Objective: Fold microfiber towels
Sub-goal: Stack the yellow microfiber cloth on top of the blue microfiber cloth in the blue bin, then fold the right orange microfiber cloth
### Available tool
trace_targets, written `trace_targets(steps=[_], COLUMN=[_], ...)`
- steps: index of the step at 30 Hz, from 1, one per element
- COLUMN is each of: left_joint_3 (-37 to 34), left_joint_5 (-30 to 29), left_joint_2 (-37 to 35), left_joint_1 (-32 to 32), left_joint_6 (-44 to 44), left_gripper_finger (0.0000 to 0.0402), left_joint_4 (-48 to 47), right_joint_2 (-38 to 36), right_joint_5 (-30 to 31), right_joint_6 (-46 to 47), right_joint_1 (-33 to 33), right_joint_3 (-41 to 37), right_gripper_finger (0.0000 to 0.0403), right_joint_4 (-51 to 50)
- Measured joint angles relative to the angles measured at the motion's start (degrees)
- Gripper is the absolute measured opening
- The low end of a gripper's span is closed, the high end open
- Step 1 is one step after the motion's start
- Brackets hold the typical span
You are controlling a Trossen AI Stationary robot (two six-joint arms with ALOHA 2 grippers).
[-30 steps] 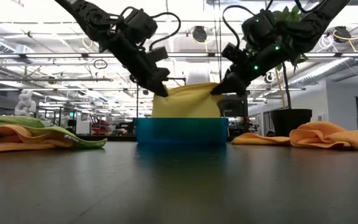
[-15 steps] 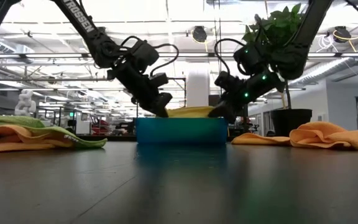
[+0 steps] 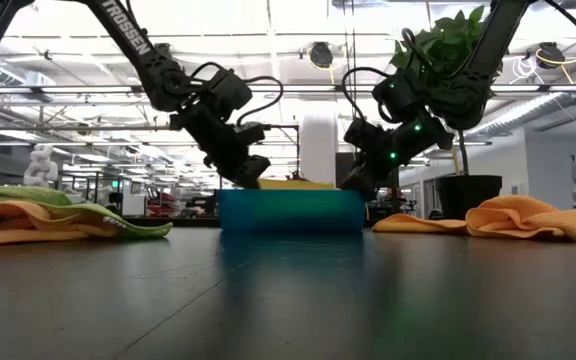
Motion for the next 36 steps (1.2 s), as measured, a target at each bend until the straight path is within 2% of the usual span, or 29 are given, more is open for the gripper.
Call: trace_targets(steps=[3, 7, 14, 20, 23, 27, 30, 36], left_joint_3=[0.5, 1.64, 4.02, 4.24, 4.24, 2.99, -0.19, -10.82], left_joint_5=[0.77, 1.5, 0.17, -1.92, 0.97, 10.97, 15.58, 16.89], left_joint_2=[0.0, 0.0, -2.31, -9.6, -12.62, -13.96, -14.05, -15.16], left_joint_1=[0.01, 0.0, -0.1, -0.27, -0.68, -2.11, -3.94, -8.19], left_joint_6=[1.1, 2.21, 3.54, 4.13, 3.24, 2.72, 3.13, -2.99], left_gripper_finger=[0.0036, 0.008, 0.0167, 0.02, 0.02, 0.0183, 0.0158, 0.009], left_joint_4=[0.02, -0.1, -2.43, -7.44, -10.65, -10.95, -5.96, 7.95], right_joint_2=[-0.48, -2.26, -8.11, -12.76, -14.43, -16.3, -18.38, -25.02], right_joint_5=[1.34, 1.65, 1.59, 1.54, 1.53, 1.38, 1.34, 1.37], right_joint_6=[-0.79, -0.88, -0.88, -0.88, -0.88, -0.82, 0.42, 5.62], right_joint_1=[0.01, 0.46, 2.02, 4.22, 5.66, 8.1, 10.24, 14.37], right_joint_3=[0.0, 0.0, 0.0, -0.4, -1.33, -3.71, -5.86, -13.63], right_gripper_finger=[0.0124, 0.0149, 0.0147, 0.0144, 0.0144, 0.0144, 0.0144, 0.0144], right_joint_4=[-0.17, 0.58, -0.23, -1.74, -1.5, -0.79, -0.19, -0.62])
